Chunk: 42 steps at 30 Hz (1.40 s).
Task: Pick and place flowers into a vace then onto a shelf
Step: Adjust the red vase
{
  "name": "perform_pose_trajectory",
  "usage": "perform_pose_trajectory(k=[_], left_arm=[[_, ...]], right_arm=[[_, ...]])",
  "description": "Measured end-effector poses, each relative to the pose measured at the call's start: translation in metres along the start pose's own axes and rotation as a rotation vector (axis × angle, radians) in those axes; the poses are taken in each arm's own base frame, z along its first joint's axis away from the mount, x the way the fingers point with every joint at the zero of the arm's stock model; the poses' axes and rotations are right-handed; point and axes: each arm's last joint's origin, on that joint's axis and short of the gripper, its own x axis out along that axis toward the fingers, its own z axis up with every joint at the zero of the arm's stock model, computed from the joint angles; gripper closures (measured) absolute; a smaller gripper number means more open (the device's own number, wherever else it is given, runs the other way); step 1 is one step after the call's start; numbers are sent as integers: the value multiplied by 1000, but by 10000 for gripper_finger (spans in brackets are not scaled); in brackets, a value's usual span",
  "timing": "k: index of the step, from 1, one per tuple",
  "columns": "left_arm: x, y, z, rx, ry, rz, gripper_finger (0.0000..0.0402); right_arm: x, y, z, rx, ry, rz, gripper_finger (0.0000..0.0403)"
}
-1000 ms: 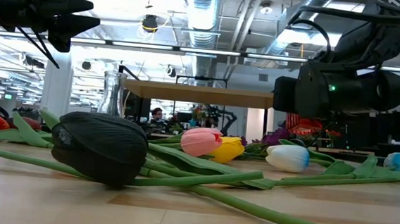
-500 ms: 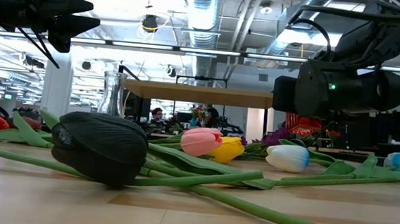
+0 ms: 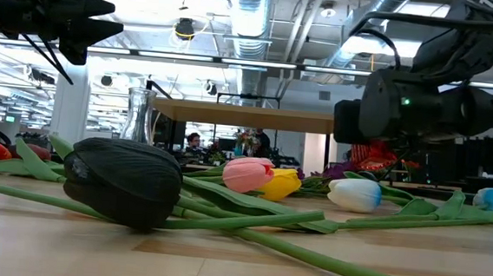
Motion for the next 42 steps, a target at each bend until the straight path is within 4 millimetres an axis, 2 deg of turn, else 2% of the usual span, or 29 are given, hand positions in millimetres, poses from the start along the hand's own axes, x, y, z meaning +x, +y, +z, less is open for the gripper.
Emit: perform_pose_trajectory(k=[12,20,28,33,42], left_arm=[[0,0,0,2,-1,-1,214],[0,0,-1,12,12,1,214],[0,1,-9,42,85,8,214],[-1,2,-13,57,131,13,214],[-2,2,-18,76,176,17,214]], right_arm=[[0,6,4,-7,8,0,179],[8,11,11,-23,10,-32,177],[10,15,15,-8,13,-41,177],[11,15,14,-83,50,-41,176],[13,14,14,-92,54,-48,176]])
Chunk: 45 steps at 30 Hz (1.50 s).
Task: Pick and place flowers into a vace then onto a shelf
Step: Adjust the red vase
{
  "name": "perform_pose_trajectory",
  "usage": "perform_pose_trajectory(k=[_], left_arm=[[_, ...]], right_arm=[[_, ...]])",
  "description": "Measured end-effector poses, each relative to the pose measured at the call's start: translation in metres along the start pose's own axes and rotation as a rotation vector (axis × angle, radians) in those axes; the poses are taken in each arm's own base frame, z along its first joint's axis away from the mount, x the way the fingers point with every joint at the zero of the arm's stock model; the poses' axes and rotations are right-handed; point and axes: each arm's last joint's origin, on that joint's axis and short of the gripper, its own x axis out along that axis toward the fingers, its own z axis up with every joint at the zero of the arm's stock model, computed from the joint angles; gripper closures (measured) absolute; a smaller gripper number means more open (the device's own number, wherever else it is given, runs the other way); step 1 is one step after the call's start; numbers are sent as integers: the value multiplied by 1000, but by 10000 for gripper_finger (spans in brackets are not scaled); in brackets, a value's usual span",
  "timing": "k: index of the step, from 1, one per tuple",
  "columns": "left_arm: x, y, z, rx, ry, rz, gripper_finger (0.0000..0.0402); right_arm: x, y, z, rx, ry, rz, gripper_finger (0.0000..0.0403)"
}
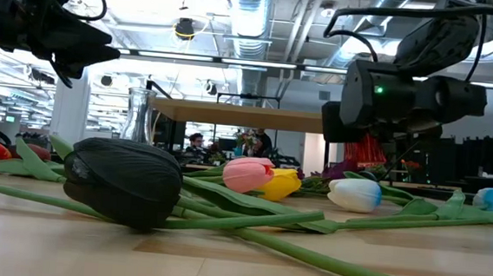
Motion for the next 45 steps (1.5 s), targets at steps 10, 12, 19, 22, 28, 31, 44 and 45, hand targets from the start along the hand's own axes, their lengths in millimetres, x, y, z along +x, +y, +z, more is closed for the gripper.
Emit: perform_pose_trajectory(k=[10,12,19,22,28,31,44,45], left_arm=[[0,0,0,1,3,1,214],[0,0,0,2,4,1,214],[0,0,-1,2,5,1,214],[0,0,-1,2,6,2,214],[0,0,-1,2,6,1,214],[0,0,-1,2,6,2,214],[0,0,-1,2,6,2,214],[0,0,-1,2,6,2,214]], right_arm=[[0,0,0,3,6,1,176],[0,0,0,4,6,3,175],[-2,-1,-2,0,13,11,175],[-2,-1,-3,-2,39,14,175],[-2,-1,-3,-8,58,16,175],[-2,-1,-3,-8,65,17,175],[-2,-1,-6,-10,145,27,175],[-2,-1,-6,-13,149,27,174]])
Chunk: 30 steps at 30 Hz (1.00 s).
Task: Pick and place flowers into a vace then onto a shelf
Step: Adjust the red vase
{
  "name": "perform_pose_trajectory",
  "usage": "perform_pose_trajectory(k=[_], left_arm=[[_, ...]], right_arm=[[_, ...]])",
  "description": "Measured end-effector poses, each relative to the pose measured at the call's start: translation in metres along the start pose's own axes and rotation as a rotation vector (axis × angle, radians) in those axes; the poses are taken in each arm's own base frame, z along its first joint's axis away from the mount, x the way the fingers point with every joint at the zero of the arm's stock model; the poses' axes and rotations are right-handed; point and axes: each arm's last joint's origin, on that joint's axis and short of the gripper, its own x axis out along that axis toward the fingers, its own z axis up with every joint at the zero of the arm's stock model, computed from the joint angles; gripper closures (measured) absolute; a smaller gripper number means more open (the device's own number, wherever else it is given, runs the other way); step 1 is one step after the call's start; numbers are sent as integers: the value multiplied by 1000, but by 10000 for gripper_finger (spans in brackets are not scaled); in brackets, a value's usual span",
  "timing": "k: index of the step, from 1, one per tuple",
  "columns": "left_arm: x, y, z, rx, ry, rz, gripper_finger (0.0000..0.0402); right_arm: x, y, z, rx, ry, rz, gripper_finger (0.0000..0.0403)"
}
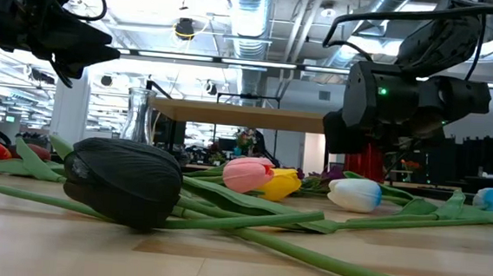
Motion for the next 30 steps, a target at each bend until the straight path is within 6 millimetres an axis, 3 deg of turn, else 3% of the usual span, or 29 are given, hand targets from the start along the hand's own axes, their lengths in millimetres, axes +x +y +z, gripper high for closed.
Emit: perform_pose_trajectory(k=[16,30], left_arm=[[0,0,0,0,0,0,214],[0,0,0,0,0,0,214]], right_arm=[[-12,0,-5,-27,59,50,175],[-32,-18,-12,-84,134,50,175]])
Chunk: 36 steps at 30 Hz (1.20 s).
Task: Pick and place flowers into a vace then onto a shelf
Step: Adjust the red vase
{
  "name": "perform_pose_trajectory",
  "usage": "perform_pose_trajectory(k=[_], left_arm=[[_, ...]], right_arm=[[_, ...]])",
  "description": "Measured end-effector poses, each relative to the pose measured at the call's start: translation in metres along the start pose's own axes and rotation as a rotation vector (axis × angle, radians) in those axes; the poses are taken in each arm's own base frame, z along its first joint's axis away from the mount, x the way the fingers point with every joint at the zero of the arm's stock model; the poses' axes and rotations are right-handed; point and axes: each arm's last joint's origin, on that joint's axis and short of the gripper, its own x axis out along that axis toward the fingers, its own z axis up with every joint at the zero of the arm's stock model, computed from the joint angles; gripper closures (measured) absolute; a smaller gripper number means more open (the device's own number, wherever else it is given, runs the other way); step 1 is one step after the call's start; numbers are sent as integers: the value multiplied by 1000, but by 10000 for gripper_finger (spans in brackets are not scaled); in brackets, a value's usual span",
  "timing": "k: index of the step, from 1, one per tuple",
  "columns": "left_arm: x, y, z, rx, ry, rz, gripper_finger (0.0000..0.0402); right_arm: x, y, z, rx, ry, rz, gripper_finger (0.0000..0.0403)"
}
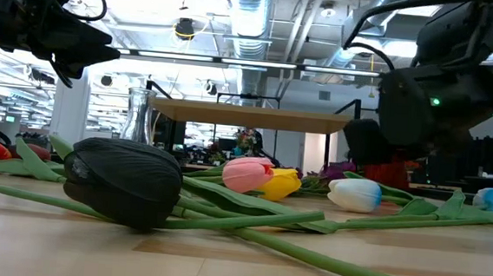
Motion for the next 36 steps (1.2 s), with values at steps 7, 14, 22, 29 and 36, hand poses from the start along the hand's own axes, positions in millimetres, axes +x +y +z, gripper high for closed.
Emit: perform_pose_trajectory(k=[7,14,22,29,36], left_arm=[[0,0,0,0,0,0,214],[0,0,0,0,0,0,214],[0,0,0,0,0,0,214],[0,0,0,0,0,0,214],[0,0,0,0,0,0,214]], right_arm=[[-3,-2,-1,21,4,3,175],[-4,-2,0,14,6,-4,175],[-5,-1,3,-36,13,-10,175],[-5,-1,2,-36,42,-11,174],[-5,0,1,-26,53,-7,158]])
